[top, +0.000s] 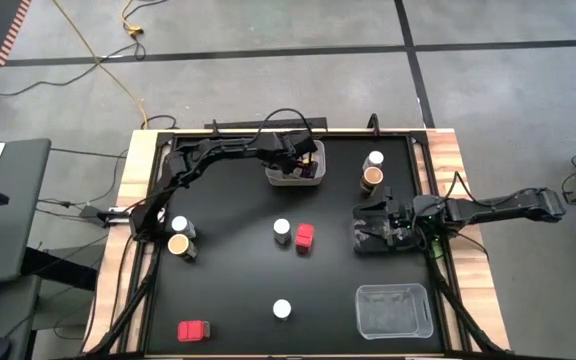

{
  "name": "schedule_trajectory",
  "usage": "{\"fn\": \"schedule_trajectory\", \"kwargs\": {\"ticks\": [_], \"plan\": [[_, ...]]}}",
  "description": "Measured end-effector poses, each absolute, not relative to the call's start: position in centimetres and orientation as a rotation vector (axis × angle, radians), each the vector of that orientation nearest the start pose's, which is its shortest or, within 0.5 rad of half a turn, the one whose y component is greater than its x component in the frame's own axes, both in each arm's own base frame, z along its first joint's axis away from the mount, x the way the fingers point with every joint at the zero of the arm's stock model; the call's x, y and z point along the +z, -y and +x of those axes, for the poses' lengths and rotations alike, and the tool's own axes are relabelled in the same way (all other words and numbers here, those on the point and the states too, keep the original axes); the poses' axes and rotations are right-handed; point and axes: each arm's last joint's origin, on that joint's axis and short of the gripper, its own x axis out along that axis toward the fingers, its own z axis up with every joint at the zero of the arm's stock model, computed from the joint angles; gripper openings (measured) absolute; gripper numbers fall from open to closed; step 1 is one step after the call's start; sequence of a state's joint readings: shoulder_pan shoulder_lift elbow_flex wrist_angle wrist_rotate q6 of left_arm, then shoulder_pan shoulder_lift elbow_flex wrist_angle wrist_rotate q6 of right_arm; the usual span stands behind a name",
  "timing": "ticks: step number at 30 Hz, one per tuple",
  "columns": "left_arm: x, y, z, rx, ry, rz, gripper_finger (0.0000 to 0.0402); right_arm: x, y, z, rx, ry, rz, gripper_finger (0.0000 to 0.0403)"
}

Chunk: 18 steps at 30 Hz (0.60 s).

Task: Sort spices by type
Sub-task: Put the top left red seasoning can into the gray bin

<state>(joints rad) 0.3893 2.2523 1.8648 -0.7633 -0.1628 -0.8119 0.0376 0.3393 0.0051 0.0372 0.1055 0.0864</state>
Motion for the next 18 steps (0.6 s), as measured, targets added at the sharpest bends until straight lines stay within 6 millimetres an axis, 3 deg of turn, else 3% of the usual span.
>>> {"fn": "schedule_trajectory", "kwargs": {"ticks": [5,12,18], "plan": [[18.38,-18.45,43.83,0.955,-0.889,-0.823,0.0356,13.94,-0.13,11.45,-0.080,-0.293,0.065,0.0368],[18.72,-18.51,44.03,0.952,-0.875,-0.826,0.0281,13.94,-0.13,11.45,-0.080,-0.293,0.065,0.0368],[18.85,-18.27,44.08,0.955,-0.871,-0.835,0.0278,13.94,-0.13,11.45,-0.080,-0.293,0.065,0.0368]]}}
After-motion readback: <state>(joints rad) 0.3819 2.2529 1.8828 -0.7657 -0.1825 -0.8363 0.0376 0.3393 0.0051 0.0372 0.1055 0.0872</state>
